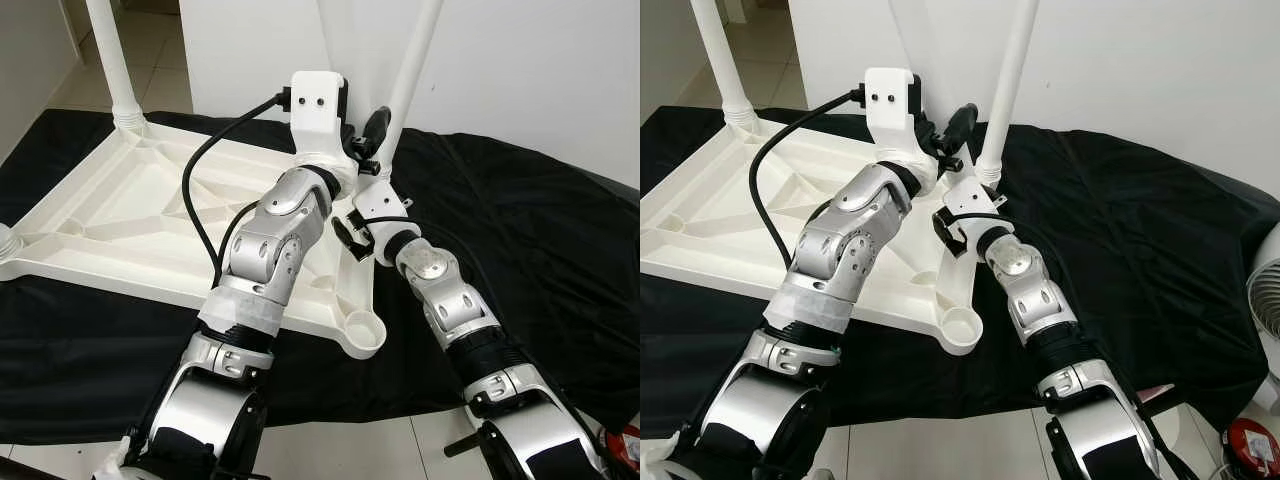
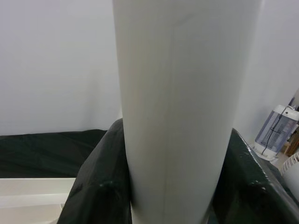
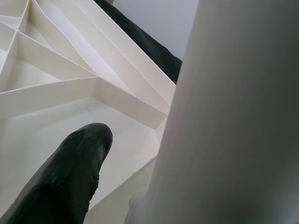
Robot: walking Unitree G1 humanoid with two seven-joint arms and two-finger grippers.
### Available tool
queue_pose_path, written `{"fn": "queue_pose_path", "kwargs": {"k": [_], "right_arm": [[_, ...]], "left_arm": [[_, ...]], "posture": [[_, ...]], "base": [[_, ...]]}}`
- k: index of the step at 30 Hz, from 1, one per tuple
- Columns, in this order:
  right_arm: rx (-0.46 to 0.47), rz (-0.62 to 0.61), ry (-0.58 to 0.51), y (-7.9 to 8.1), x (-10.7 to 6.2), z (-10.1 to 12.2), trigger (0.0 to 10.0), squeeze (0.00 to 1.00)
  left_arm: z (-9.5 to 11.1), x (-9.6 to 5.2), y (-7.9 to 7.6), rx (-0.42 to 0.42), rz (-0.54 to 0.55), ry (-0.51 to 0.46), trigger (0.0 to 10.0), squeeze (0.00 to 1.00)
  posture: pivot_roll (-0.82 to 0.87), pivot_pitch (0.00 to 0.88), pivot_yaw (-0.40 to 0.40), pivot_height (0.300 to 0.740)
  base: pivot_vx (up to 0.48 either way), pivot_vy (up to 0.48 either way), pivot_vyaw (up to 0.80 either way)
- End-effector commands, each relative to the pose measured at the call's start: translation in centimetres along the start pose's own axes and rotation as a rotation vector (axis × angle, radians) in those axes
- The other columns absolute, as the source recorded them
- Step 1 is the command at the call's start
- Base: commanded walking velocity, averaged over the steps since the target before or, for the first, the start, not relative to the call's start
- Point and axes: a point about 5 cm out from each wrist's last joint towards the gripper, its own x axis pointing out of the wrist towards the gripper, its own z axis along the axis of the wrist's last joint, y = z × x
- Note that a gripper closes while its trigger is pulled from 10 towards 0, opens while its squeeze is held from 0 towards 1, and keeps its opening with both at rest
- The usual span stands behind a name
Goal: Building children table
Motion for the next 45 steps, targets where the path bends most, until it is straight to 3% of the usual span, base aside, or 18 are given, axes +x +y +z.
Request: {"fn": "queue_pose_path", "kwargs": {"k": [1, 3, 11, 12, 13, 15, 16, 21, 22, 23, 26, 27, 28, 29, 38, 39, 40, 45], "right_arm": [[-0.017, 0.014, 0.003, 0.1, 0.2, -0.2, 5.3, 0.0], [-0.02, 0.018, -0.004, 0.2, 0.2, -0.1, 4.2, 0.0], [-0.029, 0.02, -0.026, 0.1, 0.4, 0.0, 4.9, 0.0], [-0.03, 0.023, -0.032, 0.1, 0.4, 0.0, 4.5, 0.0], [-0.032, 0.026, -0.039, 0.1, 0.4, 0.0, 1.8, 0.0], [-0.032, 0.026, -0.039, 0.1, 0.4, 0.0, 1.8, 0.0], [-0.028, 0.026, -0.048, 0.1, 0.4, 0.1, 0.0, 0.0], [-0.014, 0.02, -0.06, 0.2, 0.2, 0.0, 0.0, 0.0], [0.002, 0.017, -0.055, 0.2, 0.1, -0.1, 1.6, 0.0], [0.016, 0.012, -0.051, 0.3, 0.0, -0.3, 7.6, 0.0], [0.033, 0.004, -0.047, 0.3, -0.1, -0.4, 10.0, 0.0], [0.068, -0.007, -0.043, 0.2, -0.2, -0.5, 10.0, 0.0], [0.068, -0.007, -0.043, 0.2, -0.2, -0.5, 10.0, 0.0], [0.108, -0.026, -0.042, 0.1, -0.4, -0.6, 10.0, 0.0], [0.237, -0.102, -0.022, 0.1, -0.9, -1.3, 10.0, 0.0], [0.242, -0.114, -0.019, 0.0, -1.0, -1.4, 10.0, 0.0], [0.246, -0.121, -0.019, -0.2, -1.0, -1.4, 10.0, 0.0], [0.262, -0.15, -0.019, -0.6, -1.1, -1.4, 10.0, 0.0]], "left_arm": [[0.0, 0.1, -0.7, 0.011, -0.018, 0.004, 10.0, 0.0], [0.0, 0.1, -0.7, 0.011, -0.02, 0.003, 10.0, 0.0], [0.1, 0.2, -0.9, 0.01, -0.026, 0.001, 10.0, 0.0], [0.1, 0.2, -0.9, 0.01, -0.027, 0.002, 10.0, 0.0], [0.0, 0.2, -0.9, 0.011, -0.027, 0.003, 10.0, 0.0], [0.0, 0.2, -0.9, 0.011, -0.027, 0.003, 10.0, 0.0], [0.0, 0.2, -0.9, 0.012, -0.027, 0.005, 10.0, 0.0], [-0.2, 0.2, -0.9, 0.013, -0.026, 0.017, 10.0, 0.0], [-0.3, 0.2, -1.0, 0.006, -0.03, 0.021, 10.0, 0.0], [-0.4, 0.2, -1.0, 0.004, -0.034, 0.023, 10.0, 0.0], [-0.4, 0.2, -1.1, 0.002, -0.039, 0.022, 10.0, 0.0], [-0.5, 0.1, -1.1, -0.02, -0.045, 0.023, 10.0, 0.4], [-0.5, 0.1, -1.1, -0.02, -0.045, 0.023, 10.0, 0.4], [-0.6, 0.1, -1.2, -0.036, -0.058, 0.023, 10.0, 1.0], [-0.3, 0.0, -1.6, -0.084, -0.092, 0.01, 10.0, 1.0], [-0.2, 0.0, -1.6, -0.088, -0.097, 0.005, 10.0, 0.24], [-0.1, 0.0, -1.6, -0.091, -0.101, 0.003, 10.0, 0.0], [-0.2, 0.1, -1.5, -0.098, -0.096, -0.001, 10.0, 0.0]], "posture": [[0.06, 0.02, -0.102, 0.74], [0.06, 0.018, -0.102, 0.74], [0.06, 0.007, -0.101, 0.74], [0.06, 0.003, -0.099, 0.74], [0.07, 0.0, -0.099, 0.74], [0.07, 0.0, -0.099, 0.74], [0.07, 0.0, -0.098, 0.74], [0.06, 0.0, -0.091, 0.74], [0.06, 0.0, -0.085, 0.74], [0.06, 0.0, -0.08, 0.74], [0.06, 0.0, -0.078, 0.74], [0.05, 0.0, -0.077, 0.74], [0.05, 0.0, -0.077, 0.74], [0.05, 0.0, -0.071, 0.74], [0.03, 0.001, -0.058, 0.74], [0.03, 0.0, -0.058, 0.74], [0.02, 0.0, -0.058, 0.74], [0.0, 0.0, -0.054, 0.74]], "base": [[0.0, 0.0, 0.0], [0.0, 0.0, 0.0], [0.0, 0.0, 0.0], [0.0, 0.0, 0.0], [0.0, 0.0, 0.0], [0.0, 0.0, 0.0], [0.0, 0.0, 0.0], [0.0, 0.0, 0.0], [0.0, 0.0, 0.0], [0.0, 0.0, 0.0], [0.0, 0.0, 0.0], [0.0, 0.0, 0.0], [0.0, 0.0, 0.0], [0.0, 0.0, 0.0], [0.0, 0.0, 0.0], [0.0, 0.0, 0.0], [0.0, 0.0, 0.0], [0.0, 0.0, 0.0]]}}
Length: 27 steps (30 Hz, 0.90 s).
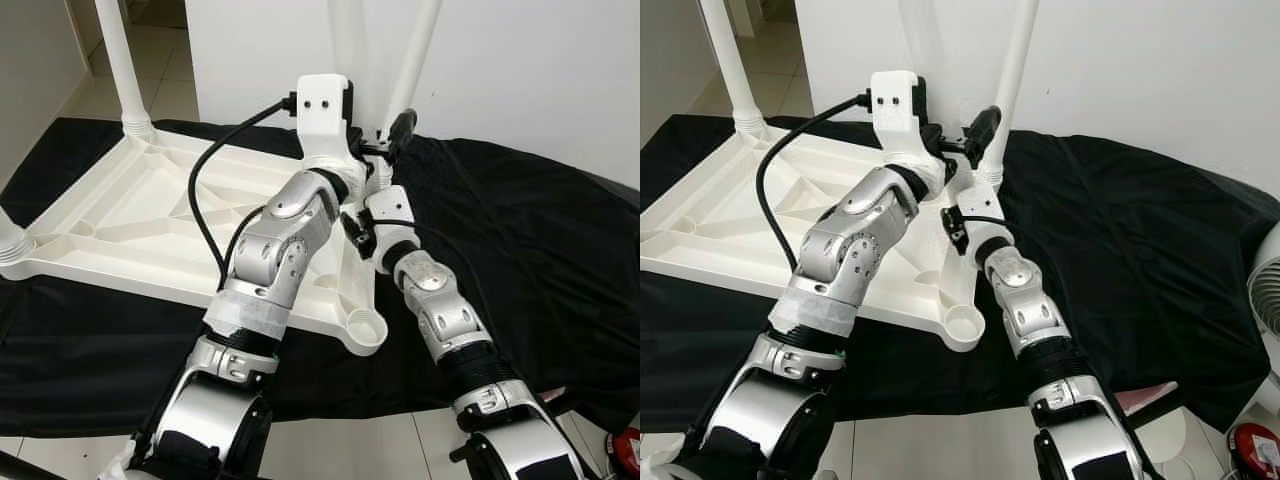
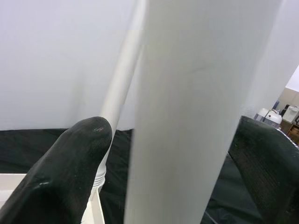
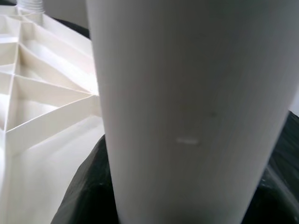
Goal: Building children table
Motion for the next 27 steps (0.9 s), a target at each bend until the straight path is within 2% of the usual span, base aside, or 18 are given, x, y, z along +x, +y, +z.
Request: {"fn": "queue_pose_path", "kwargs": {"k": [1, 4, 7, 8, 12, 13, 14, 15, 16, 18, 23, 24, 27], "right_arm": [[0.032, -0.043, -0.007, -0.7, -0.3, 0.2, 10.0, 0.0], [0.046, -0.071, -0.004, -1.0, -0.3, 0.2, 10.0, 0.0], [0.105, -0.124, -0.017, -1.7, -0.5, 0.5, 10.0, 0.0], [0.15, -0.145, -0.022, -2.0, -0.6, 0.5, 10.0, 0.0], [0.202, -0.182, -0.024, -2.5, -0.8, 0.3, 10.0, 0.0], [0.258, -0.217, -0.013, -2.9, -0.9, 0.1, 10.0, 0.0], [0.258, -0.217, -0.013, -2.9, -0.9, 0.1, 10.0, 0.0], [0.334, -0.231, -0.019, -3.2, -1.1, 0.0, 10.0, 0.0], [0.334, -0.231, -0.019, -3.2, -1.1, 0.0, 10.0, 0.0], [0.411, -0.266, -0.018, -3.6, -1.4, -0.4, 10.0, 0.0], [0.393, -0.291, -0.008, -3.6, -1.8, -0.9, 10.0, 0.0], [0.383, -0.286, -0.021, -3.5, -1.9, -0.9, 10.0, 0.0], [0.398, -0.258, -0.065, -2.9, -2.3, -0.6, 10.0, 0.0]], "left_arm": [[0.0, 0.1, -0.8, -0.023, -0.077, -0.012, 10.0, 0.0], [0.0, 0.0, -0.7, -0.026, -0.074, -0.014, 10.0, 0.0], [-0.1, 0.0, -0.6, -0.03, -0.06, -0.017, 10.0, 0.0], [-0.1, -0.1, -0.5, -0.024, -0.059, -0.015, 10.0, 0.0], [-0.2, -0.3, -0.3, -0.017, -0.053, -0.011, 10.0, 0.0], [-0.2, -0.5, 0.1, -0.022, -0.042, -0.012, 10.0, 0.0], [-0.2, -0.5, 0.1, -0.022, -0.042, -0.012, 10.0, 0.0], [-0.2, -0.8, 0.4, -0.026, -0.033, -0.016, 10.0, 0.0], [-0.2, -0.8, 0.4, -0.026, -0.033, -0.016, 10.0, 0.0], [-0.3, -1.3, 1.0, -0.017, -0.019, -0.016, 10.0, 0.0], [-1.0, -2.3, 2.0, 0.038, 0.003, -0.005, 10.0, 0.0], [-1.1, -2.7, 2.2, 0.081, 0.01, -0.013, 10.0, 0.0], [-2.0, -3.8, 3.1, 0.133, 0.031, 0.02, 10.0, 0.0]], "posture": [[0.0, 0.0, -0.055, 0.74], [-0.01, 0.0, -0.05, 0.74], [-0.01, 0.0, -0.046, 0.74], [0.0, 0.0, -0.049, 0.74], [0.0, 0.0, -0.048, 0.74], [0.0, 0.0, -0.049, 0.74], [0.0, 0.0, -0.049, 0.74], [0.0, 0.0, -0.049, 0.74], [0.0, 0.0, -0.049, 0.74], [0.02, 0.0, -0.052, 0.74], [0.03, 0.0, -0.054, 0.74], [0.03, 0.0, -0.053, 0.74], [0.03, 0.0, -0.056, 0.74]], "base": [[0.0, 0.0, 0.0], [0.0, 0.0, 0.0], [0.0, 0.0, 0.0], [0.0, 0.0, 0.0], [0.0, 0.0, 0.0], [0.0, 0.0, 0.0], [0.0, 0.0, 0.0], [0.0, 0.0, 0.0], [0.0, 0.0, 0.0], [0.0, 0.0, 0.0], [0.0, 0.0, 0.0], [0.0, 0.0, 0.0], [0.0, 0.0, 0.0]]}}
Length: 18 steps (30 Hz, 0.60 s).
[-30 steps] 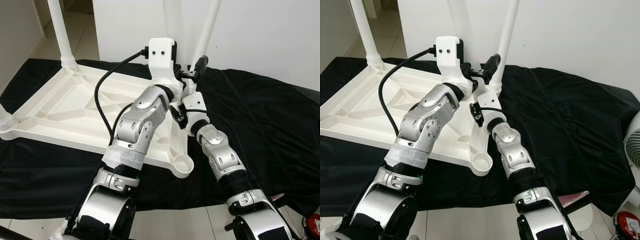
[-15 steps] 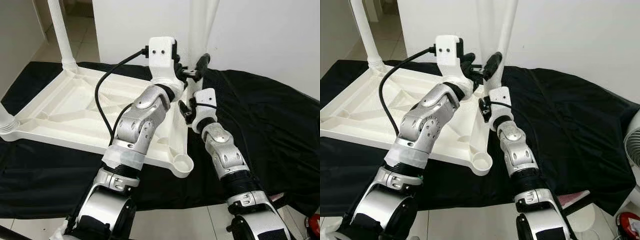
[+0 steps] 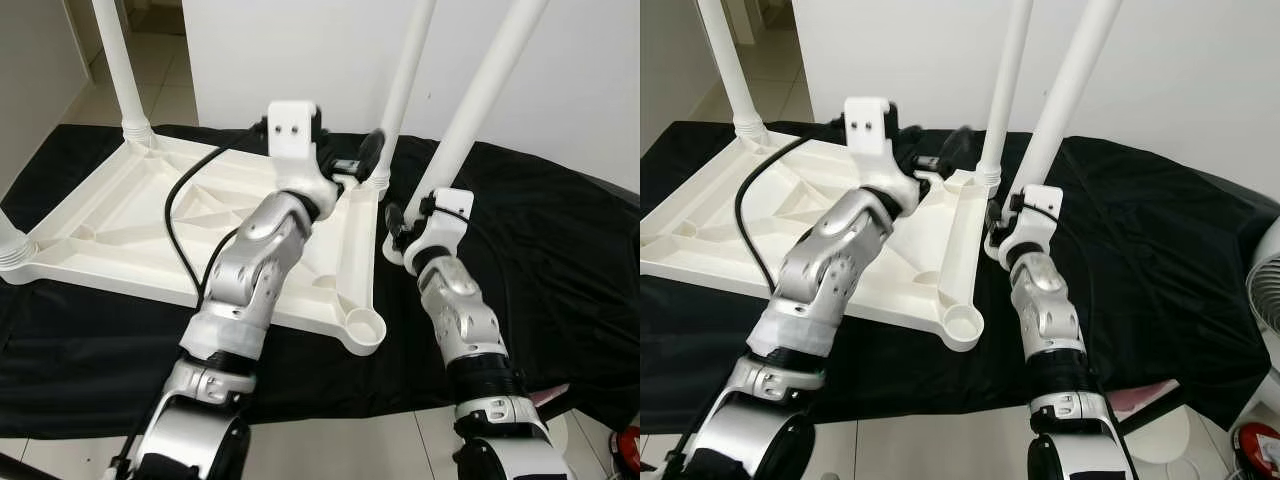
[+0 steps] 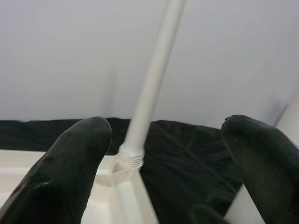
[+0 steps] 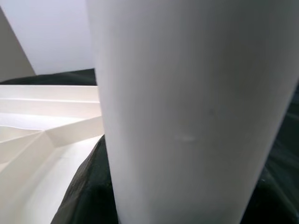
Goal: Building children table
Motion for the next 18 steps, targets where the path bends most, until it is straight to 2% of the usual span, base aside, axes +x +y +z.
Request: {"fn": "queue_pose_path", "kwargs": {"k": [1, 7, 9, 11, 12, 17, 18], "right_arm": [[0.003, 0.022, -0.057, 0.2, -0.2, 0.9, 10.0, 0.0], [-0.001, 0.039, -0.052, 0.4, -0.5, 0.6, 10.0, 0.0], [-0.017, 0.054, -0.043, 0.3, -1.1, 0.3, 10.0, 0.0], [-0.022, 0.057, -0.04, 0.2, -1.2, 0.1, 10.0, 0.0], [-0.03, 0.056, -0.037, 0.1, -1.3, 0.1, 10.0, 0.0], [-0.033, 0.056, -0.037, 0.0, -1.4, 0.0, 10.0, 0.0], [-0.04, 0.059, -0.037, 0.1, -1.4, 0.0, 10.0, 0.0]], "left_arm": [[-0.1, -0.2, -0.5, 0.037, -0.051, -0.002, 10.0, 0.0], [-0.9, -0.9, -0.1, 0.085, -0.06, 0.024, 10.0, 0.0], [-2.0, -2.7, 0.0, 0.161, -0.139, 0.047, 10.0, 0.0], [-2.3, -3.2, -0.1, 0.191, -0.171, 0.056, 10.0, 0.0], [-3.0, -4.3, -0.4, 0.227, -0.266, 0.076, 10.0, 0.0], [-3.6, -5.0, -0.6, 0.269, -0.33, 0.095, 10.0, 0.0], [-4.3, -5.8, -0.8, 0.294, -0.423, 0.137, 10.0, 0.0]], "posture": [[0.03, 0.0, -0.056, 0.74], [0.04, 0.0, -0.057, 0.74], [0.04, 0.0, -0.062, 0.74], [0.04, 0.0, -0.062, 0.74], [0.04, 0.0, -0.064, 0.74], [0.04, 0.0, -0.064, 0.74], [0.05, 0.006, -0.071, 0.74]], "base": [[0.0, 0.0, 0.0], [0.0, 0.0, 0.0], [0.0, 0.0, 0.0], [0.0, 0.0, 0.0], [0.0, 0.0, 0.0], [0.0, 0.0, 0.0], [0.0, 0.0, 0.0]]}}
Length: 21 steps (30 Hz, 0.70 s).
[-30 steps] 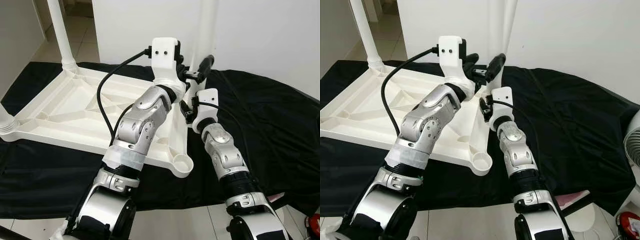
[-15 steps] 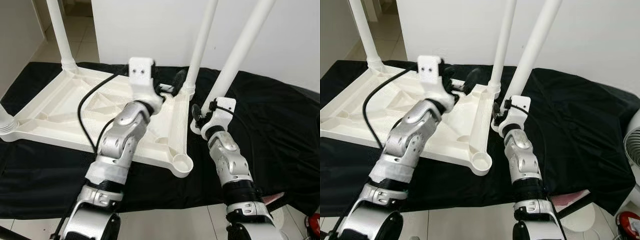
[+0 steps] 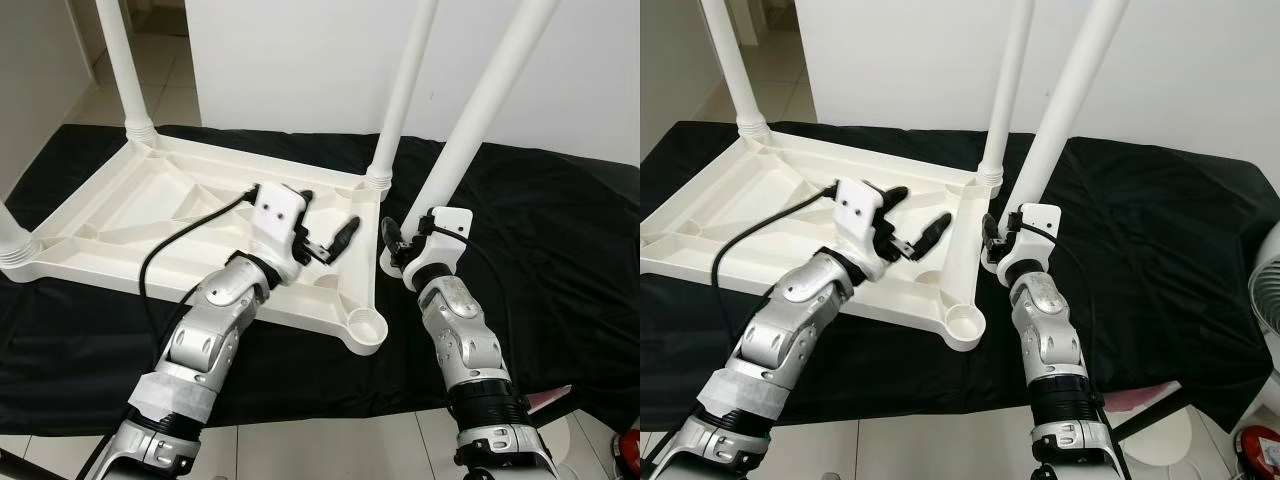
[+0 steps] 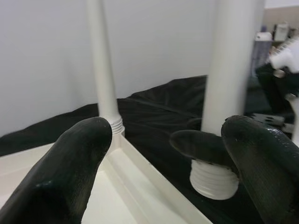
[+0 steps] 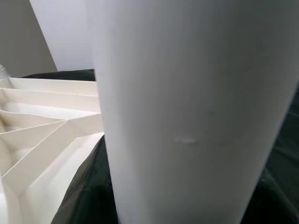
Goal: Building children table
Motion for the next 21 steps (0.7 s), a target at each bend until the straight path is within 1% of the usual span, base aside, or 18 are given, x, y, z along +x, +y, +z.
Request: {"fn": "queue_pose_path", "kwargs": {"k": [1, 3, 6, 7, 8, 10, 13, 14, 15, 16, 18, 19, 21], "right_arm": [[-0.015, -0.003, -0.023, -0.3, -0.1, 0.5, 10.0, 0.0], [-0.019, -0.003, -0.023, -0.3, -0.1, 0.5, 10.0, 0.0], [-0.02, -0.006, -0.022, -0.3, -0.1, 0.5, 10.0, 0.0], [-0.021, -0.014, -0.02, -0.5, -0.2, 0.5, 10.0, 0.0], [-0.021, -0.014, -0.02, -0.5, -0.2, 0.5, 10.0, 0.0], [-0.024, -0.018, -0.019, -0.5, -0.3, 0.4, 10.0, 0.0], [-0.025, -0.02, -0.019, -0.6, -0.3, 0.5, 10.0, 0.0], [-0.027, -0.022, -0.021, -0.6, -0.3, 0.5, 10.0, 0.0], [-0.027, -0.022, -0.021, -0.6, -0.3, 0.5, 10.0, 0.0], [-0.029, -0.023, -0.023, -0.6, -0.3, 0.6, 10.0, 0.0], [-0.029, -0.023, -0.023, -0.6, -0.3, 0.6, 10.0, 0.0], [-0.032, -0.025, -0.024, -0.6, -0.4, 0.6, 10.0, 0.0], [-0.032, -0.025, -0.024, -0.6, -0.4, 0.6, 10.0, 0.0]], "left_arm": [[-0.5, -0.3, -1.1, 0.024, -0.15, 0.021, 10.0, 0.0], [-0.8, -0.8, -1.5, 0.017, -0.213, 0.037, 10.0, 0.0], [-1.0, -1.0, -1.6, 0.021, -0.23, 0.051, 10.0, 0.0], [-1.8, -1.4, -1.4, 0.058, -0.252, 0.104, 10.0, 0.0], [-1.8, -1.4, -1.4, 0.058, -0.252, 0.104, 10.0, 0.0], [-2.8, -1.8, -1.3, 0.114, -0.283, 0.159, 10.0, 0.0], [-3.3, -2.1, -1.3, 0.129, -0.303, 0.184, 10.0, 0.0], [-3.7, -2.3, -1.2, 0.137, -0.323, 0.212, 10.0, 0.0], [-3.7, -2.3, -1.2, 0.137, -0.323, 0.212, 10.0, 0.0], [-4.1, -2.4, -1.2, 0.143, -0.334, 0.235, 10.0, 0.0], [-4.1, -2.4, -1.2, 0.143, -0.334, 0.235, 10.0, 0.0], [-4.4, -2.6, -1.1, 0.146, -0.34, 0.257, 10.0, 0.0], [-4.4, -2.6, -1.1, 0.146, -0.34, 0.257, 10.0, 0.0]], "posture": [[0.05, 0.006, -0.071, 0.74], [0.05, 0.012, -0.07, 0.74], [0.05, 0.012, -0.07, 0.74], [0.05, 0.019, -0.072, 0.74], [0.05, 0.019, -0.072, 0.74], [0.05, 0.025, -0.072, 0.74], [0.04, 0.029, -0.071, 0.74], [0.04, 0.031, -0.069, 0.74], [0.04, 0.031, -0.069, 0.74], [0.04, 0.034, -0.064, 0.74], [0.04, 0.034, -0.064, 0.74], [0.04, 0.034, -0.064, 0.74], [0.04, 0.034, -0.064, 0.74]], "base": [[0.0, 0.0, 0.0], [0.0, 0.0, 0.0], [0.0, 0.0, 0.0], [0.0, 0.0, 0.0], [0.0, 0.0, 0.0], [0.0, 0.0, 0.0], [0.0, 0.0, 0.0], [0.0, 0.0, 0.0], [0.0, 0.0, 0.0], [0.0, 0.0, 0.0], [0.0, 0.0, 0.0], [0.0, 0.0, 0.0], [0.0, 0.0, 0.0]]}}
